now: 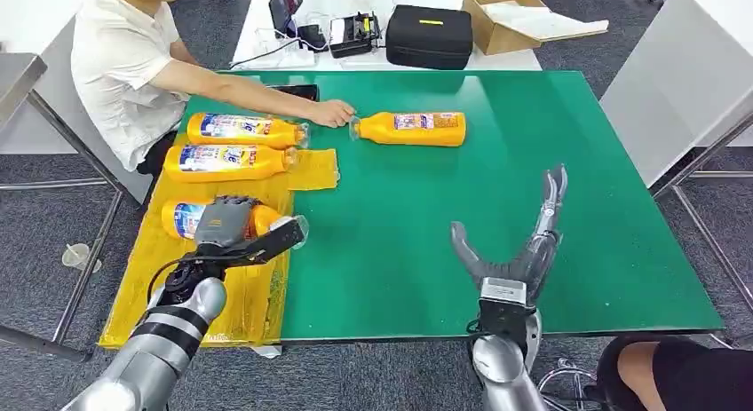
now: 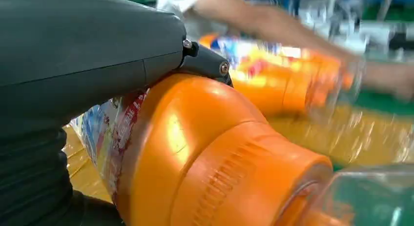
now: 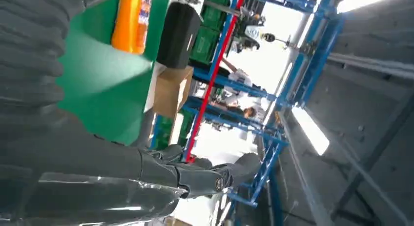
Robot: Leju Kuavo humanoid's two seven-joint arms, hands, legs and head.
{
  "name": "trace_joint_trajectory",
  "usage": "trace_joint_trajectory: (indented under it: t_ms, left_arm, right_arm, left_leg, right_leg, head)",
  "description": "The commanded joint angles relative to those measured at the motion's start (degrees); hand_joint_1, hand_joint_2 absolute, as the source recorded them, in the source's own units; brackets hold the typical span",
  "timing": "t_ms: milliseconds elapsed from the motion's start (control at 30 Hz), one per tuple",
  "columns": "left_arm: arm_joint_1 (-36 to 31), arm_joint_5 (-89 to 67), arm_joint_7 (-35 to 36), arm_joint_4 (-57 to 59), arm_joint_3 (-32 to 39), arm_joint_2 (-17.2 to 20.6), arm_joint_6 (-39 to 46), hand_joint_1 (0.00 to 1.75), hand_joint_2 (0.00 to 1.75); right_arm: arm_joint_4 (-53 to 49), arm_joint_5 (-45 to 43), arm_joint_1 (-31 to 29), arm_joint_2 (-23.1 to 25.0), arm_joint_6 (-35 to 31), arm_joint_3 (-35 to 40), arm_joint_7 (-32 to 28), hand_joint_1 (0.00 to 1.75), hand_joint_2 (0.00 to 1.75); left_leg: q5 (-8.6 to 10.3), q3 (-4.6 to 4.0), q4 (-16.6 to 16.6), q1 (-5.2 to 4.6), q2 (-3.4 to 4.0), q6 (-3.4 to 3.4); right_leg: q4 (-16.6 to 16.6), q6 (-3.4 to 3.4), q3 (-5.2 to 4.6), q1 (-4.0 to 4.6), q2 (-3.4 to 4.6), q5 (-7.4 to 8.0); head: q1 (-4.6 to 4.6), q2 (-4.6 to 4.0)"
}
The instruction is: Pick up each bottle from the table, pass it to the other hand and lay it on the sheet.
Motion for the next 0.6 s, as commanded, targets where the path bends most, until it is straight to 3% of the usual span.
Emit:
trace_joint_trajectory:
  t_ms: [33,600]
  left_arm:
    - [-6.35,-0.70,-0.24,12.57,-4.05,-0.24,-2.18,1.75,1.75]
    - [-9.03,-2.74,0.88,17.03,-6.22,-1.19,-4.71,1.75,1.75]
  right_arm:
    - [0.55,-1.16,0.50,0.92,1.42,-4.50,-0.71,0.00,1.75]
    - [2.48,-2.64,-0.52,1.83,4.03,-4.29,-1.31,0.00,1.75]
  left_leg:
    - [-0.02,0.06,0.00,0.01,0.02,0.02]
    - [-0.04,0.20,0.02,0.02,0.04,0.00]
  right_leg:
    - [-0.01,-0.09,0.08,0.03,-0.05,-0.03]
    - [0.01,-0.16,0.23,0.05,-0.05,-0.06]
  head:
    - [0.00,0.00]
    - [0.00,0.00]
